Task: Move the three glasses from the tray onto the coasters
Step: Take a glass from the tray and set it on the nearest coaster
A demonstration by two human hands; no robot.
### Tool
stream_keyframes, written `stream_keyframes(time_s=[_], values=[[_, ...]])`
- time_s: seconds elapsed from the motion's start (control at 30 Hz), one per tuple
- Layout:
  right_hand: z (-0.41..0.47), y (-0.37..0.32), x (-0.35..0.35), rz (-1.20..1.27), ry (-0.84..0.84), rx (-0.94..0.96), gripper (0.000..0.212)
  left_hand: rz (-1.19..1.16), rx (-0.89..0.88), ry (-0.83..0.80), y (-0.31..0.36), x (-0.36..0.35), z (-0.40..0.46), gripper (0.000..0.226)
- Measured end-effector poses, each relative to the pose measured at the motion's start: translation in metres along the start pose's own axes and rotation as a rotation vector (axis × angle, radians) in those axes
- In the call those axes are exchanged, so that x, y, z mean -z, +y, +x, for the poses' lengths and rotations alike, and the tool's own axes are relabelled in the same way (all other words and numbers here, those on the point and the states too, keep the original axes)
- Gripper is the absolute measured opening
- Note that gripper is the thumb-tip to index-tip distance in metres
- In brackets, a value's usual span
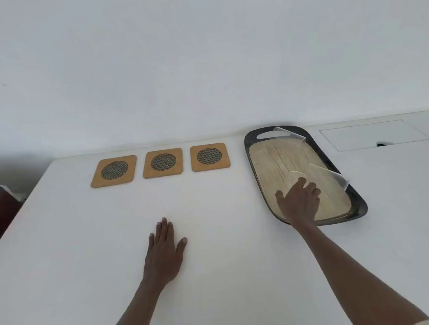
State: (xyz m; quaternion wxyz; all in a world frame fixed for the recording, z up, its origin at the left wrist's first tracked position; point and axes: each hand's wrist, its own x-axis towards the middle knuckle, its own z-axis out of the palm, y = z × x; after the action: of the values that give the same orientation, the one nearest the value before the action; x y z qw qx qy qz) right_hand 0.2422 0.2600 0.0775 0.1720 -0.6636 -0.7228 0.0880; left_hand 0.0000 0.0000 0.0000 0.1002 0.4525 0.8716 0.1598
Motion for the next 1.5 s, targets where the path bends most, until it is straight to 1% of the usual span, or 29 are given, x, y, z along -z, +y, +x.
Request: stream_keyframes(time_s=[0.1, 0.23, 0.33, 0.43, 0.6, 0.7, 0.8, 0.97, 1.13, 1.23, 1.4, 1.5], values=[[0.0, 0.001, -0.001, 0.044, -0.066, -0.075, 0.077, 0.017, 0.005, 0.003, 0.001, 0.0, 0.004, 0.091], [0.001, 0.002, -0.007, 0.137, -0.108, -0.088, 0.082, 0.028, 0.004, -0.011, 0.003, 0.0, 0.012, 0.09], [0.003, 0.003, -0.01, 0.203, -0.089, -0.109, 0.079, 0.031, 0.0, -0.024, 0.005, 0.0, 0.022, 0.087], [0.005, -0.002, -0.005, 0.285, -0.052, -0.122, 0.076, 0.029, -0.017, -0.015, 0.007, -0.002, 0.032, 0.09], [0.018, -0.025, 0.011, 0.487, 0.037, -0.022, 0.076, 0.031, -0.03, -0.006, 0.01, -0.003, 0.052, 0.09], [0.029, -0.047, 0.021, 0.608, 0.046, 0.048, 0.073, 0.037, -0.03, 0.004, 0.009, -0.004, 0.065, 0.088], [0.04, -0.068, 0.023, 0.673, 0.039, 0.118, 0.068, 0.043, -0.024, 0.022, 0.008, -0.004, 0.076, 0.086], [0.056, -0.101, 0.018, 0.688, 0.009, 0.211, 0.066, 0.055, -0.003, 0.032, 0.005, -0.004, 0.091, 0.084], [0.073, -0.128, 0.002, 0.638, -0.033, 0.303, 0.067, 0.064, 0.013, 0.052, 0.005, -0.004, 0.099, 0.082], [0.083, -0.148, -0.006, 0.64, -0.07, 0.339, 0.066, 0.062, 0.013, 0.063, 0.005, -0.006, 0.098, 0.081], [0.105, -0.18, -0.025, 0.63, -0.145, 0.384, 0.074, 0.066, 0.009, 0.073, 0.004, -0.007, 0.099, 0.079], [0.114, -0.192, -0.034, 0.6, -0.193, 0.416, 0.072, 0.076, 0.008, 0.085, 0.004, -0.008, 0.099, 0.077]])
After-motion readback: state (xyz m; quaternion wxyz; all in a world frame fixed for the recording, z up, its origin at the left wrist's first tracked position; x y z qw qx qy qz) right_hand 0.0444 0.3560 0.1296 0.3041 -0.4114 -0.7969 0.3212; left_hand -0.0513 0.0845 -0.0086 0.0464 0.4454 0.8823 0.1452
